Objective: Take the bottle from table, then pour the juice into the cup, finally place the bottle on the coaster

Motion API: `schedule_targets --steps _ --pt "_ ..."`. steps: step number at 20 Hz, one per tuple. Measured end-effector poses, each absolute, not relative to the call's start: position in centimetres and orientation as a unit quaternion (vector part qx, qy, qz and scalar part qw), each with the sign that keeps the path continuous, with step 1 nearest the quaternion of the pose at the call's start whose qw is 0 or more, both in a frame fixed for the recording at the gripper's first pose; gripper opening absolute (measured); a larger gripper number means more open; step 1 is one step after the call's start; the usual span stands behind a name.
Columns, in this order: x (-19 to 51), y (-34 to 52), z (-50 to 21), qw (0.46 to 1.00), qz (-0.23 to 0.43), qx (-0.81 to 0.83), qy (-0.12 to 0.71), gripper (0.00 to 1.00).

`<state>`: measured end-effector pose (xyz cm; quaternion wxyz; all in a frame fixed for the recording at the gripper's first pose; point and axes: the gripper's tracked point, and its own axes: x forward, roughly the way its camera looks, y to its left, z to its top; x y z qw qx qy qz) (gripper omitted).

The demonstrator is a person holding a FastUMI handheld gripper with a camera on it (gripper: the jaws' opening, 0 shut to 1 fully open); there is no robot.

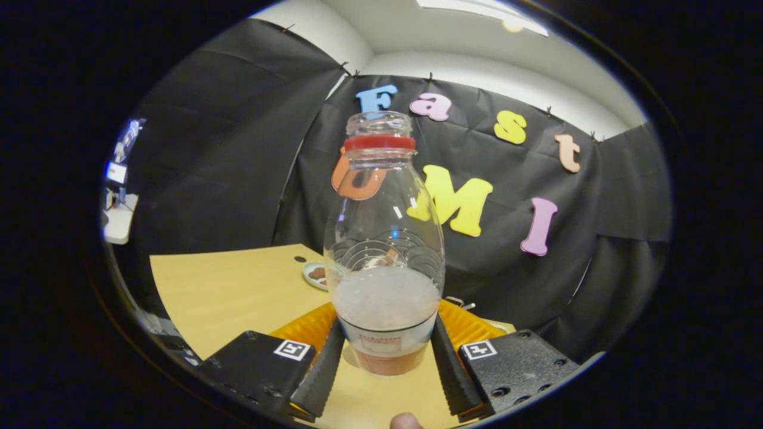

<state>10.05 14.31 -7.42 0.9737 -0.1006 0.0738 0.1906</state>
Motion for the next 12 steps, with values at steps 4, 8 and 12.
schedule_targets --steps 4,8,12 --pt "12.9 16.1 -6.9 0.972 0.210 -0.011 0.108 0.77" --pt "16.8 16.8 -9.6 0.973 0.192 0.008 0.128 0.77" --pt "20.6 17.6 -12.9 0.972 0.179 0.018 0.149 0.78"
